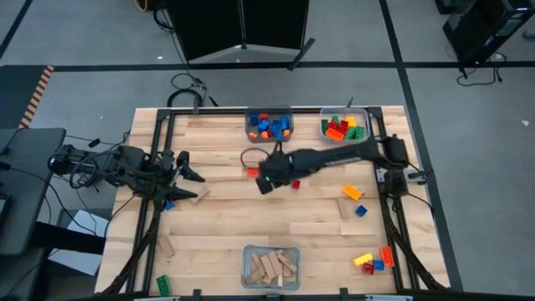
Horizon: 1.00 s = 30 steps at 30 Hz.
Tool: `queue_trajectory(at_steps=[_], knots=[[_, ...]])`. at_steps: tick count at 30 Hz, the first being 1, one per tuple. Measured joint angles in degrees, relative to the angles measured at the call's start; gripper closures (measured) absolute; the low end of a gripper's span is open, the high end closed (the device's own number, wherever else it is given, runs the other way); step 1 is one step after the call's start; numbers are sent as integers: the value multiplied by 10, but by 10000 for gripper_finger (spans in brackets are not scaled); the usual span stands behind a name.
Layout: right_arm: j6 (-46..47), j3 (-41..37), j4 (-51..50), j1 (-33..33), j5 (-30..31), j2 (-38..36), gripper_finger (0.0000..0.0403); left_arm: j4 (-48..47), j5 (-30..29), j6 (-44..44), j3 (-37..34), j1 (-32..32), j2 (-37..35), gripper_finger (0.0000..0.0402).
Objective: Sort blocks by size
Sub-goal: Put the brown block into the gray bin
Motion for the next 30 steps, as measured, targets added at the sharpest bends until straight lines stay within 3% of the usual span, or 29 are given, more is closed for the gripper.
queue_trajectory(at_steps=[6, 14, 22, 30], knots=[[54, 7, 33, 120, 22, -62, 331, 1, 0, 0, 0, 0, 0, 135], [131, 6, 142, 257, 60, -29, 331, 1, 0, -33, 0, 0, 0, 135], [183, 12, 352, 288, 65, 81, 331, 2, 0, -34, 0, 0, 0, 135], [182, 144, 247, 298, 50, 164, 331, 2, 0, -70, 0, 0, 0, 135]])
